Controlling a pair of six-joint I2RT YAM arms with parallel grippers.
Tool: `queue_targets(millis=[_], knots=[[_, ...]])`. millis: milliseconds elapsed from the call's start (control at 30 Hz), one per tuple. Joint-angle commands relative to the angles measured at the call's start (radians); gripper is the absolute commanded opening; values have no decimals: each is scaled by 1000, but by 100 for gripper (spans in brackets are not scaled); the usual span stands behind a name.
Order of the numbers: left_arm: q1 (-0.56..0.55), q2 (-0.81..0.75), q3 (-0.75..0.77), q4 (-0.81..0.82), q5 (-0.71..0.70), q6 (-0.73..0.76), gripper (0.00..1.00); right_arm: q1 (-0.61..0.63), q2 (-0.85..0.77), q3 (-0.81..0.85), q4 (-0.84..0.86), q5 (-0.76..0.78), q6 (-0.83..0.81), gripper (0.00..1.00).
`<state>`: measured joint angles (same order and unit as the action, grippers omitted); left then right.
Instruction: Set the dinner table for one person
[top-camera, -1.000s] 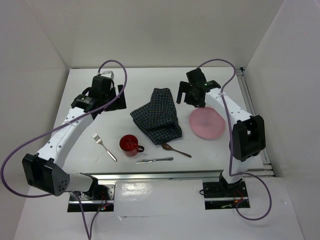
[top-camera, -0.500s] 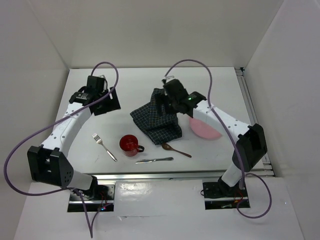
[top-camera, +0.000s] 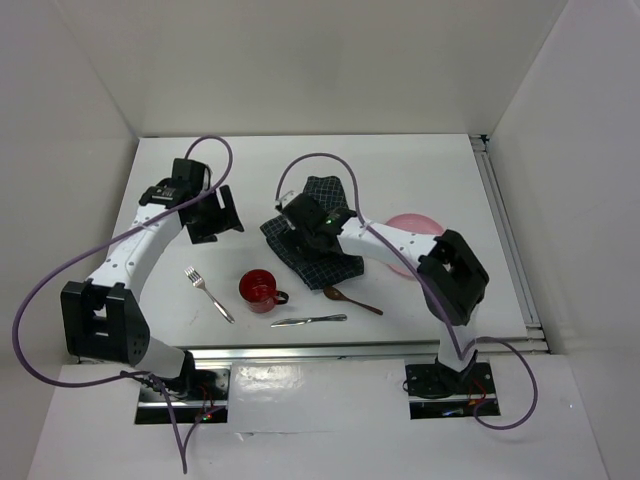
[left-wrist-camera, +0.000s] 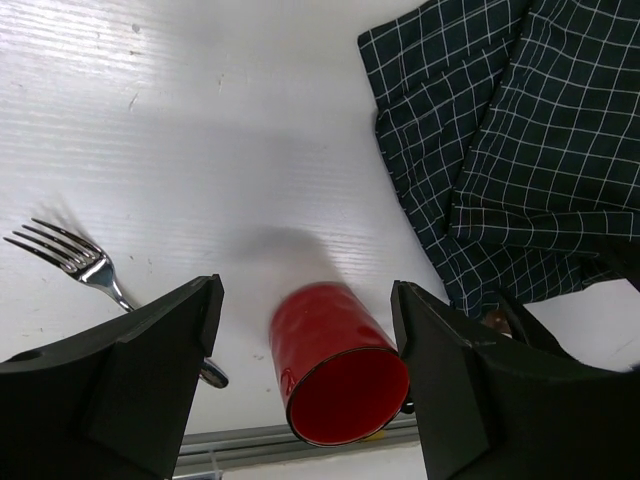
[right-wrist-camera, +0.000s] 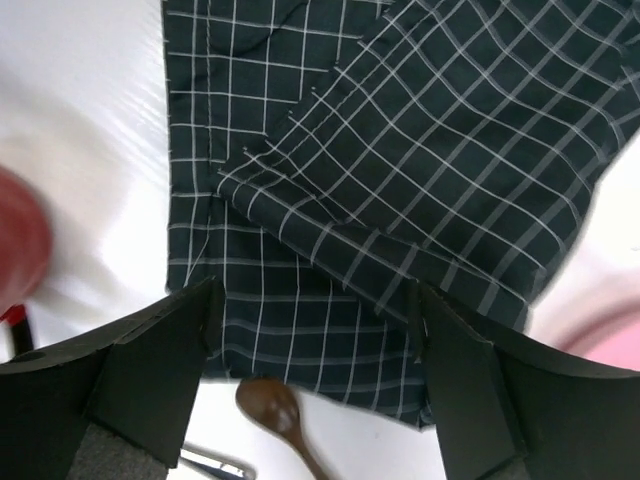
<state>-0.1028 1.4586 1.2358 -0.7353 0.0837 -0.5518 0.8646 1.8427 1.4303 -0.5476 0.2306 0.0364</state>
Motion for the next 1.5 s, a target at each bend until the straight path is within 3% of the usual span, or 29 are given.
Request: queue_targets(millis=[0, 167, 300, 433, 500, 700, 933, 1100, 1367, 1467], knots=[[6, 6, -15, -4, 39, 9, 86, 10, 50, 16, 77, 35, -47, 84], [6, 6, -24, 5, 59, 9, 86, 1, 138, 41, 86, 24, -67, 71], [6, 16, -24, 5, 59, 9, 86, -9, 151, 41, 86, 36, -67, 54], [6, 25, -24, 5, 80, 18, 86, -18, 141, 41, 86, 36, -67, 27], [6, 35, -24, 5, 93, 18, 86, -28, 110, 41, 86, 48, -49, 0], [6, 69, -15, 24, 151, 9, 86, -91, -31, 50, 106, -33, 11, 0], [-63, 160, 20, 34, 162, 9, 88, -292, -190, 22, 150, -195, 181, 0], [-107, 330, 105, 25, 136, 9, 89, -458, -238, -91, 181, -344, 299, 0], [-126, 514, 211, 48, 79, -63, 84, -552, -319, -200, 210, -413, 388, 0], [-135, 563, 273, 59, 79, -74, 77, -572, -329, -211, 219, -425, 388, 0]])
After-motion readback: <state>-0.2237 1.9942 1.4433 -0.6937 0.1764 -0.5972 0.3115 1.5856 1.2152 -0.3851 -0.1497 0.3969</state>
